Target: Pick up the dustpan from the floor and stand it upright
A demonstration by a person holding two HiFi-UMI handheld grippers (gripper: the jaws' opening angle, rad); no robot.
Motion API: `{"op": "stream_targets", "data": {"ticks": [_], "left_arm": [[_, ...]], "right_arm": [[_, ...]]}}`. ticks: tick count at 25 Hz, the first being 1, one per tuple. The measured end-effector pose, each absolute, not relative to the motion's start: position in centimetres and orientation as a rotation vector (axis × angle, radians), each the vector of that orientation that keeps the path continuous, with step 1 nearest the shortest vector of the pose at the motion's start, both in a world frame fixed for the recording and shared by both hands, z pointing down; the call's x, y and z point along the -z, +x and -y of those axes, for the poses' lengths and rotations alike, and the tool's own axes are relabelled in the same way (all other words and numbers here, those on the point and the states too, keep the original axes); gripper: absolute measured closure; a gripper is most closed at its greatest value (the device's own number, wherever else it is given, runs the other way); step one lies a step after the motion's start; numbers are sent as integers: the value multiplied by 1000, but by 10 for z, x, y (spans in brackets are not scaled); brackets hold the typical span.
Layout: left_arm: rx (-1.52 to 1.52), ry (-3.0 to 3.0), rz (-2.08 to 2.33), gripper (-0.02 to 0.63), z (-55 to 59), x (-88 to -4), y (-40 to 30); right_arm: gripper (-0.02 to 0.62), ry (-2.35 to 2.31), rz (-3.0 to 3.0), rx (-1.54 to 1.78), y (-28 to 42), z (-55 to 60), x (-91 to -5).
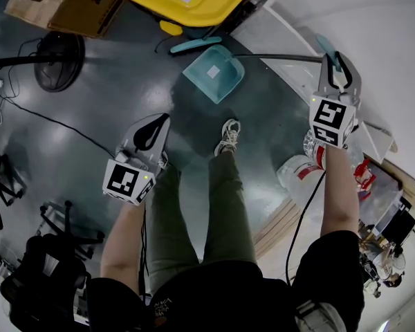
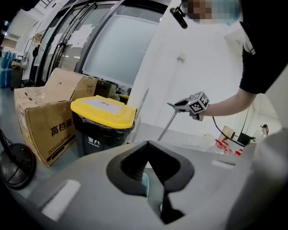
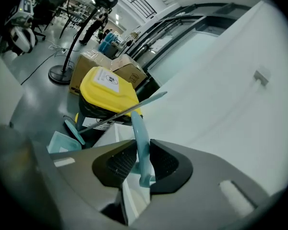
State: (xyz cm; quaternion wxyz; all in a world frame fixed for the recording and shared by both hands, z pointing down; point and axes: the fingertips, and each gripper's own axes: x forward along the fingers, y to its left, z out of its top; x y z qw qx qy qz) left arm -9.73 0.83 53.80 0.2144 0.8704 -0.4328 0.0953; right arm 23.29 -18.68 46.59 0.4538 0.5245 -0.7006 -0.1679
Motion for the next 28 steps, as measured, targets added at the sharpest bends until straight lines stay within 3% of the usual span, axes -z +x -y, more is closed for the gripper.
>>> {"op": "stream_targets", "data": {"ticks": [15, 28], "left_arm": [[-247, 2439, 1176, 552, -6, -522, -96], [-181, 2443, 1231, 552, -8, -463, -120]], "right_arm": [[497, 1275, 1867, 380, 175, 93, -477], [453, 1433, 1988, 19, 152, 71, -473]]}}
